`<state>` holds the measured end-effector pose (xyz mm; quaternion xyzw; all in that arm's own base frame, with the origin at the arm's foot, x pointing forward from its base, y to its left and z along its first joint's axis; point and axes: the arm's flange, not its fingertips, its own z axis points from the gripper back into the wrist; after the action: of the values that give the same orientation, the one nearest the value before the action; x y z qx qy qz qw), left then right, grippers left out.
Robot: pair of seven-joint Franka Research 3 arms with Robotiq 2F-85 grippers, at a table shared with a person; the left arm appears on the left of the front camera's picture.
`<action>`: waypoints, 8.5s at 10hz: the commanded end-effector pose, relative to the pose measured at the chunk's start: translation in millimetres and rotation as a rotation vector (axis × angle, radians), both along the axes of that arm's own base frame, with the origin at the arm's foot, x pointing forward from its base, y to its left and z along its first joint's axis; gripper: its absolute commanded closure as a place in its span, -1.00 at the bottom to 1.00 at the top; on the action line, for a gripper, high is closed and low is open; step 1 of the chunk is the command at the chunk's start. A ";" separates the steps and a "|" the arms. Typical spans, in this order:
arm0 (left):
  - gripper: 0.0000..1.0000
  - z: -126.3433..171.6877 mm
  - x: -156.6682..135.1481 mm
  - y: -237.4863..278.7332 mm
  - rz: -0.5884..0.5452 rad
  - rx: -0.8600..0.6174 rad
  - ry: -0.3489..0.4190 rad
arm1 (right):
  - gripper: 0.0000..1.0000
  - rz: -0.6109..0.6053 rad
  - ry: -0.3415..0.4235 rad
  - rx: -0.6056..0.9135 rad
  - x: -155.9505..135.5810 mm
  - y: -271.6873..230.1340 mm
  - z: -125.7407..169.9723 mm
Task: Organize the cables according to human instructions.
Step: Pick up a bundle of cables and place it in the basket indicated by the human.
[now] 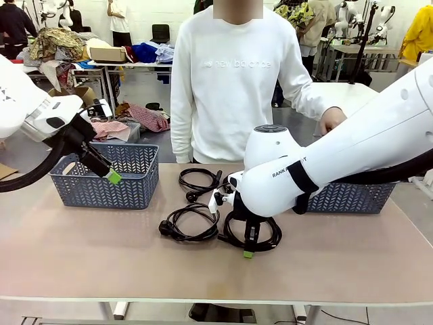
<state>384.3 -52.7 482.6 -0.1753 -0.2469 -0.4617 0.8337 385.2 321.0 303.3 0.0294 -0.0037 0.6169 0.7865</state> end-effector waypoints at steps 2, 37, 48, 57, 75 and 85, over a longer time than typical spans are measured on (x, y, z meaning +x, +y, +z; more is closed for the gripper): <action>-1.00 -2.2 0.7 1.8 -0.019 -0.025 -0.009 | 0.69 -0.041 0.046 -0.010 -15.0 -5.5 0.1; -1.00 -2.2 0.7 1.8 -0.019 -0.025 -0.009 | 0.79 0.183 -0.003 -0.114 137.6 -235.2 201.4; -1.00 -2.2 0.7 1.8 -0.019 -0.025 -0.009 | 0.79 0.175 -0.034 -0.082 204.0 -270.0 146.8; -1.00 -2.2 0.7 1.8 -0.019 -0.025 -0.009 | -0.76 0.104 -0.016 -0.060 205.2 -268.7 156.1; -1.00 -2.2 0.7 1.8 -0.019 -0.025 -0.009 | -1.00 -0.147 -0.198 0.148 93.9 -190.8 152.8; -1.00 -2.2 0.7 1.8 -0.019 -0.025 -0.009 | -1.00 -0.079 -0.173 0.270 48.6 -169.5 151.1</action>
<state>384.4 -52.3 482.7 -0.1754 -0.2467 -0.4615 0.8339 433.3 149.8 452.3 0.0871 -0.1577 0.5859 0.7901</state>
